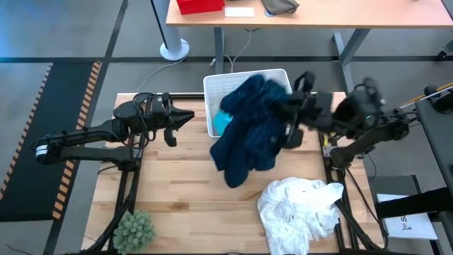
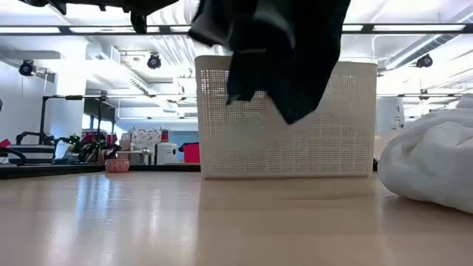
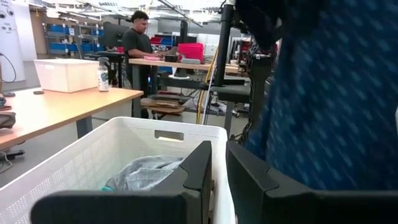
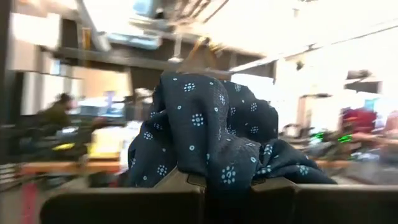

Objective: Sort clothes
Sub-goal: Put the blue polo in the bin

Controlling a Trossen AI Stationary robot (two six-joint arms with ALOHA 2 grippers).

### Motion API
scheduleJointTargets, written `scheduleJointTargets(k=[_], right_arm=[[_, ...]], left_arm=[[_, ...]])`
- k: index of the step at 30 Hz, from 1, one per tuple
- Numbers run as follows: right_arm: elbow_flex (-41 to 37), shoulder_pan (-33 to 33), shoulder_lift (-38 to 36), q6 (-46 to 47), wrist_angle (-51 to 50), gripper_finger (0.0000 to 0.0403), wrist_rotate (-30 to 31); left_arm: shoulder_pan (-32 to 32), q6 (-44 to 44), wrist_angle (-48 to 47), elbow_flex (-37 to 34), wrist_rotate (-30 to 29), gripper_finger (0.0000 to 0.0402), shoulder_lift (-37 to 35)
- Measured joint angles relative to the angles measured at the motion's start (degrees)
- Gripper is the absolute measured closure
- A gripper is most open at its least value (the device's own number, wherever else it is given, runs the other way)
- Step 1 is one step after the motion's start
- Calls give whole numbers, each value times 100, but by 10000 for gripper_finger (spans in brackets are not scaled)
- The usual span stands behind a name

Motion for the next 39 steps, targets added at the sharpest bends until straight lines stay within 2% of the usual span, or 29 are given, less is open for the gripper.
scheduleJointTargets(k=[5, 12, 15, 20, 28, 32, 34, 39], right_arm=[[870, -204, 143, -480, 83, 400, 118], [2382, -686, 769, -1118, -94, 400, 102], [2975, -995, 1043, -961, -577, 400, 96], [3794, -1604, 1505, -231, -2035, 400, 71], [3885, -2531, 2263, 388, -3420, 400, -102], [3883, -3207, 2626, 1634, -4187, 400, -1351], [3883, -3504, 2802, 2104, -4593, 400, -1787], [3881, -3855, 3199, 2330, -5629, 400, -2002]], left_arm=[[1, 0, 51, 0, 0, 365, 4], [-2, -2, 98, 0, 0, 365, 3], [0, -2, 98, 0, 0, 365, 2], [-1, -3, 98, 0, -2, 365, 4], [-2, -3, 96, 0, 0, 365, 4], [-2, -4, 92, 0, 0, 365, 4], [-2, -4, 90, 0, 0, 365, 2], [-2, 7, 76, 0, 0, 365, 4]])
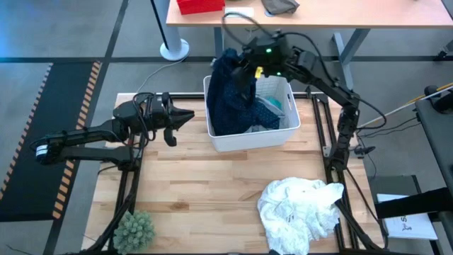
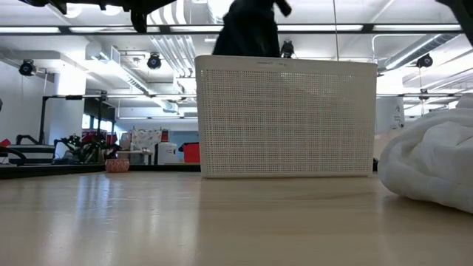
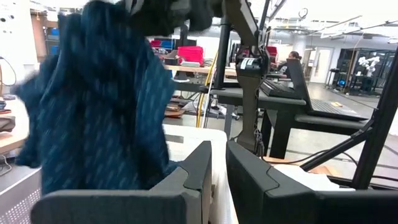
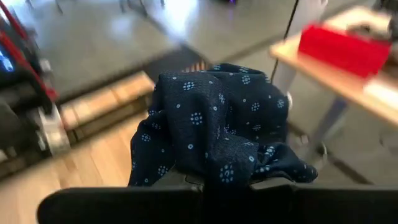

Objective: Sort clothes
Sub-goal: Put the blue polo in the bin

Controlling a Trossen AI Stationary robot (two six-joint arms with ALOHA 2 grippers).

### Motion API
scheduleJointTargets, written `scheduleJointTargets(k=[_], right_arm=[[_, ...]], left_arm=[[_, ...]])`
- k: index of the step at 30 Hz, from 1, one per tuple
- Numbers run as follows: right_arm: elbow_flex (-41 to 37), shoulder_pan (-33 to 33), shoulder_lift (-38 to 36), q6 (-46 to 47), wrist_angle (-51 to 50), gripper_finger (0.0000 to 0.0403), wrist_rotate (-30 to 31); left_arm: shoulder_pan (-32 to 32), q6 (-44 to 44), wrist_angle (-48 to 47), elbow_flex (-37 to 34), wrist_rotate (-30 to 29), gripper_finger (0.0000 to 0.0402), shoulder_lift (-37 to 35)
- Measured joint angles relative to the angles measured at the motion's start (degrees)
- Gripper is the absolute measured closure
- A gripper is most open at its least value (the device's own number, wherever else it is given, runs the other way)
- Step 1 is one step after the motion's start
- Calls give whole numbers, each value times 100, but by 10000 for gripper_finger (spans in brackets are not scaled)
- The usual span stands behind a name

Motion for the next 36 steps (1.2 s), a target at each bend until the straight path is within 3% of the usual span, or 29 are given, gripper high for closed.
scheduleJointTargets(k=[12, 18, 28, 32, 36], right_arm=[[-903, -11, 795, -586, -1222, 400, -325], [-1804, -26, 984, -652, -1185, 400, -822], [-3219, -22, 916, -803, -677, 400, -843], [-3325, -2, 960, -900, -675, 374, -816], [-3347, 45, 964, -1018, -641, 314, -790]], left_arm=[[0, 8, -32, 0, 0, 365, 0], [0, 8, -32, 0, 0, 365, -1], [0, 11, -36, 0, 0, 365, 0], [0, 12, -37, 0, 0, 365, 0], [0, 13, -39, 0, 0, 365, 0]])
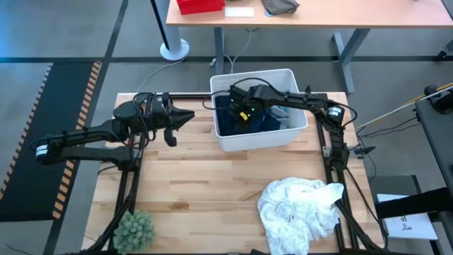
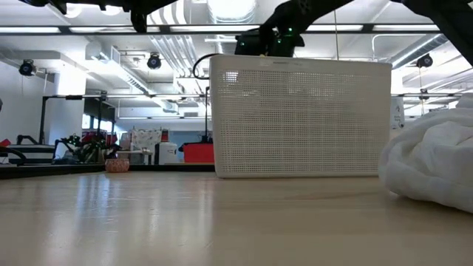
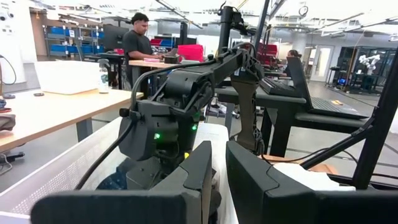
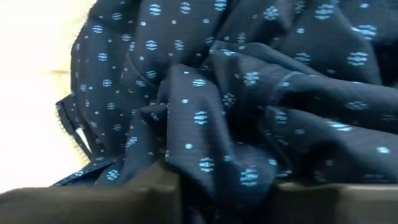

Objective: Sort clothes
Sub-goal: Put the blue polo in the bin

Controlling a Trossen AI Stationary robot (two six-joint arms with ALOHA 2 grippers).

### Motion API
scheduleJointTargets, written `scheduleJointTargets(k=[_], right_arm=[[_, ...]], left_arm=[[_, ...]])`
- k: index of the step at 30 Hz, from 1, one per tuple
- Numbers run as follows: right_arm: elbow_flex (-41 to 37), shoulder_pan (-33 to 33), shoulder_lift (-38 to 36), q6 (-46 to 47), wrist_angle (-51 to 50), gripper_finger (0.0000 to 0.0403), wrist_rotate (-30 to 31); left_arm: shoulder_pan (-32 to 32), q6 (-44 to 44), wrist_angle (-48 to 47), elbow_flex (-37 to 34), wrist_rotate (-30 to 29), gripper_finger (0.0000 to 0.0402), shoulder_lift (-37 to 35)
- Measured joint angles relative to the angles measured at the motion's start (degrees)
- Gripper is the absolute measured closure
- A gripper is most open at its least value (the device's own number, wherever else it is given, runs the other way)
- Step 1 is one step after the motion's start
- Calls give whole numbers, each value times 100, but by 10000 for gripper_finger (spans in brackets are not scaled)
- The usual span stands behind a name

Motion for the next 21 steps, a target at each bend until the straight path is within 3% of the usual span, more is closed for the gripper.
scheduleJointTargets(k=[7, 11, 16, 21], right_arm=[[37, 26, 0, 5, 91, 192, -10], [242, 45, -38, 11, 6, 145, 5], [827, 77, -222, 4, -127, 119, 42], [1882, 121, -236, 11, -791, 115, 30]], left_arm=[[0, 0, -4, 0, 0, 365, 0], [0, 0, -4, 0, 0, 365, -1], [0, 0, -10, 0, 0, 365, 0], [0, 0, -13, 0, -2, 365, -2]])
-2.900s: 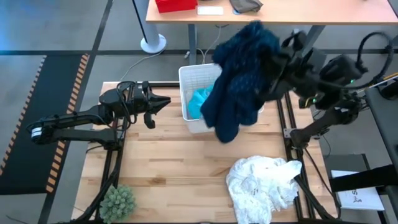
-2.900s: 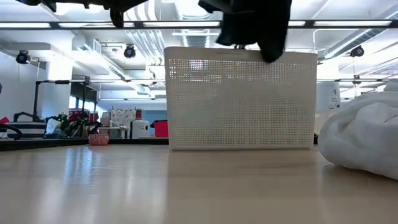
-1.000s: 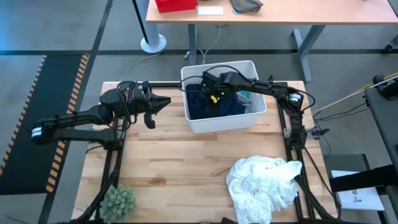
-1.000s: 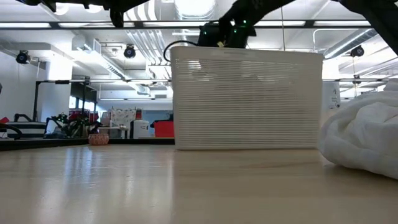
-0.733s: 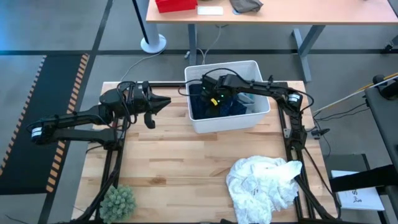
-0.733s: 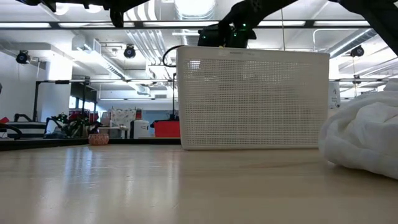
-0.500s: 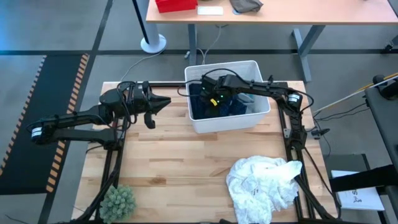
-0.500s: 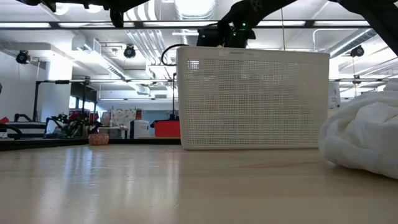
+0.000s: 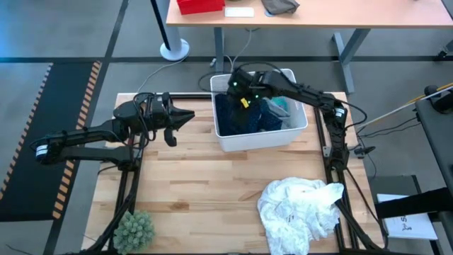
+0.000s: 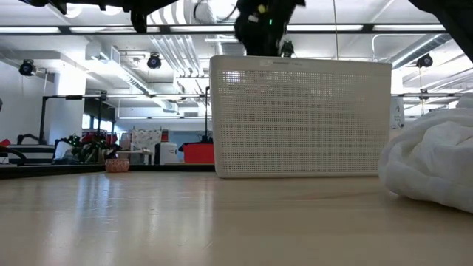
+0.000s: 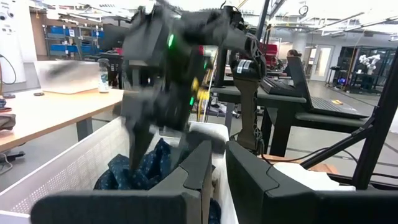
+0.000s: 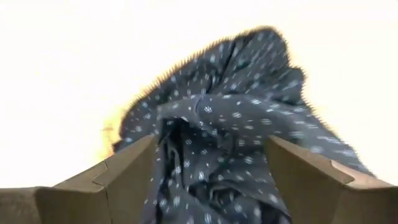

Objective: Sort clothes
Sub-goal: Put the blue polo in the bin

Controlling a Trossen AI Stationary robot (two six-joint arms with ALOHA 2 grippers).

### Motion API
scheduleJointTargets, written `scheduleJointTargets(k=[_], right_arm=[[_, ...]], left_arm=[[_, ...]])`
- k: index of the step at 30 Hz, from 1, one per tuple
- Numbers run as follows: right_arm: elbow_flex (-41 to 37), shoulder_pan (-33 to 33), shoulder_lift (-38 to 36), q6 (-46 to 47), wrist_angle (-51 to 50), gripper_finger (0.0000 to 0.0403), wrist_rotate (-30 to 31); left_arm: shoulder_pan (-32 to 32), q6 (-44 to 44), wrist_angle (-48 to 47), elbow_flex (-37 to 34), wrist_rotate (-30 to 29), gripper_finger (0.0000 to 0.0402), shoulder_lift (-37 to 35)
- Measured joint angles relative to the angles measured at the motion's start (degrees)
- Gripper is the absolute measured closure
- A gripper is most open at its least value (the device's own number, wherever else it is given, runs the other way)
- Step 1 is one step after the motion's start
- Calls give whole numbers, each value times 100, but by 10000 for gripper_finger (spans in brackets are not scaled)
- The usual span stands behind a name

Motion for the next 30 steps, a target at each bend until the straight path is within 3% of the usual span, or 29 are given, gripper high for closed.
scheduleJointTargets(k=[7, 12, 19, 30], right_arm=[[1586, 16, -11, -127, -1675, 144, 35], [1243, -12, -636, -214, -1946, 223, 347], [-116, -110, -1235, -80, -1271, 385, 353], [-3409, -393, -1456, 427, 1469, 400, 296]], left_arm=[[0, 0, -19, 0, 0, 365, 1], [0, -8, -142, 0, -29, 365, 0], [0, -11, -138, 0, -151, 365, 0], [0, -14, -191, 0, -151, 365, -32]])
